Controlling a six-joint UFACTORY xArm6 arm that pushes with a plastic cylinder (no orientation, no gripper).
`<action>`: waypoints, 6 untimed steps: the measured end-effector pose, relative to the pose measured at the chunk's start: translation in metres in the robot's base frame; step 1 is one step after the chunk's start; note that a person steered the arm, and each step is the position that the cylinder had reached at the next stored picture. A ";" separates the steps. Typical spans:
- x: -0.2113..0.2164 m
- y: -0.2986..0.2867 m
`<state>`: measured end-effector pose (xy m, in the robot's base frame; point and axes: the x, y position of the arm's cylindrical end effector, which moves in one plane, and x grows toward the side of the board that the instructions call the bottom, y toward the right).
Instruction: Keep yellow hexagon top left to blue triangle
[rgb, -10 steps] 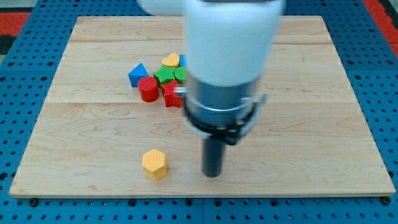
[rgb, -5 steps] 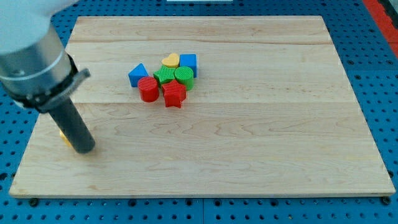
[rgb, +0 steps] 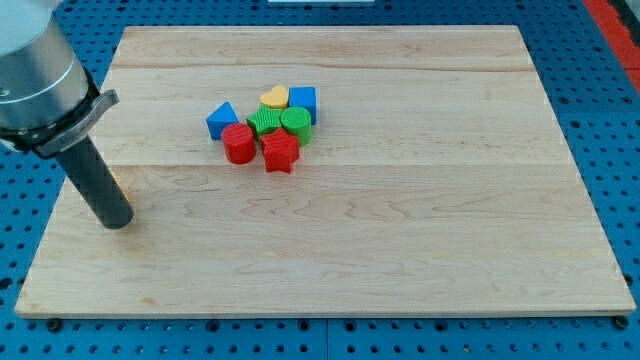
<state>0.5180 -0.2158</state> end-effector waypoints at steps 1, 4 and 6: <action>-0.003 0.000; 0.011 -0.008; -0.037 -0.025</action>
<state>0.4814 -0.2404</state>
